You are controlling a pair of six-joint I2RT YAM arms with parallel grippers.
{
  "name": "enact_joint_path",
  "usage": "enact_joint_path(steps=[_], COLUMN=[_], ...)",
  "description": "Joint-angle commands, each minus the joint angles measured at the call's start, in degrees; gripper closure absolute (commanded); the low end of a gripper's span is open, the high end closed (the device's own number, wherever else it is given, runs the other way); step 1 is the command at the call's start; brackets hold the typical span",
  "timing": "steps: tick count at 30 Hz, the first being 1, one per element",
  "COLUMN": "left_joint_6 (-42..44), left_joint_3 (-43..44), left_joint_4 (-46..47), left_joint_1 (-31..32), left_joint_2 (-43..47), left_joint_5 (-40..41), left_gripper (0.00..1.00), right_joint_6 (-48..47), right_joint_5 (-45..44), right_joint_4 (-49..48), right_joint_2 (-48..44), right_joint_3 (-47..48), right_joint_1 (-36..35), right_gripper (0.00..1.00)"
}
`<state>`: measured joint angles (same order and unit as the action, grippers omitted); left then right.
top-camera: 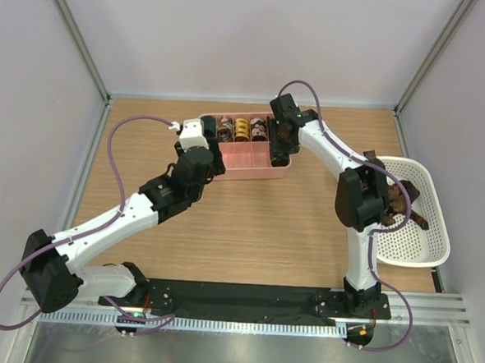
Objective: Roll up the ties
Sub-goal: Place the rolled tie into the container
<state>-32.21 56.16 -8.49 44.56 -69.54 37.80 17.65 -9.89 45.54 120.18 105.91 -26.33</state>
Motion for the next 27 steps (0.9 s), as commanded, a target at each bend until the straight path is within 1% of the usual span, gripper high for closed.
enact_joint_path(steps=[1, 6, 10, 11, 14, 15, 16, 17, 18, 19, 20, 21, 22, 23, 24, 26, 27], left_joint_6=[1.71, 1.97, 2.59, 2.59, 2.85, 3.20, 3.20, 3.46, 3.47, 3.38, 3.29, 3.55, 3.64, 3.55, 3.03, 1.72, -0.47], left_joint_3=[-1.05, -1.67, -1.84, -1.67, -1.58, -1.58, -1.32, -1.40, -1.32, -1.49, -1.67, -1.93, -2.54, -2.90, -3.33, -5.00, -5.62], left_joint_4=[-0.47, -0.56, -1.26, -1.61, -2.58, -2.84, -3.28, -4.16, -4.69, -4.95, -5.65, -5.92, -6.10, -6.62, -7.23, -8.55, -9.95], left_joint_1=[-0.08, -0.08, 0.00, 0.01, 0.00, 0.01, -0.08, 0.00, 0.01, 0.01, 0.01, -0.08, 0.00, 0.01, 0.01, -0.08, -0.08], left_joint_2=[1.95, 1.78, 1.25, 1.25, 1.94, 2.12, 2.65, 3.09, 4.22, 4.84, 5.55, 7.03, 7.66, 8.53, 10.02, 11.52, 12.23], left_joint_5=[2.19, 2.45, 2.10, 2.10, 2.89, 3.07, 3.33, 3.85, 3.95, 4.29, 4.56, 4.39, 4.04, 3.86, 3.08, 2.72, 2.89], left_gripper=[0.41, 0.40, 0.40, 0.40, 0.40, 0.39, 0.39, 0.37, 0.37, 0.36, 0.33, 0.30, 0.27, 0.17, 0.11, 0.00, 0.00], right_joint_6=[-1.30, -1.30, -1.30, -1.30, -1.65, -1.74, -2.09, -2.27, -2.44, -2.53, -2.97, -3.06, -3.15, -3.23, -3.32, -2.89, -2.80], right_joint_5=[-4.35, -4.35, -4.52, -4.52, -4.79, -4.87, -5.14, -5.40, -5.58, -5.49, -5.49, -5.40, -5.32, -4.18, -3.56, -2.25, -1.80], right_joint_4=[0.08, 0.16, 0.69, 0.60, 0.51, 0.43, 0.25, -0.27, -0.97, -2.11, -4.73, -6.15, -9.38, -11.16, -12.83, -18.89, -21.34], right_joint_2=[2.42, 4.01, 3.49, 2.61, -0.46, -1.34, -2.31, -3.62, -6.51, -8.54, -10.47, -14.84, -17.32, -19.61, -24.94, -30.85, -33.84], right_joint_3=[1.93, 2.20, 2.46, 2.46, 2.99, 3.16, 3.43, 3.17, 2.64, 0.46, -1.04, -2.79, -7.25, -9.99, -16.02, -23.34, -31.64], right_joint_1=[-0.57, -0.74, -0.83, -1.01, -1.10, -1.18, -1.18, -1.10, -1.18, -1.18, -1.18, -1.18, -1.18, -1.10, -1.18, -1.18, -1.27], right_gripper=[0.57, 0.60, 0.58, 0.51, 0.48, 0.45, 0.39, 0.26, 0.21, 0.18, 0.13, 0.12, 0.09, 0.08, 0.08, 0.02, 0.00])
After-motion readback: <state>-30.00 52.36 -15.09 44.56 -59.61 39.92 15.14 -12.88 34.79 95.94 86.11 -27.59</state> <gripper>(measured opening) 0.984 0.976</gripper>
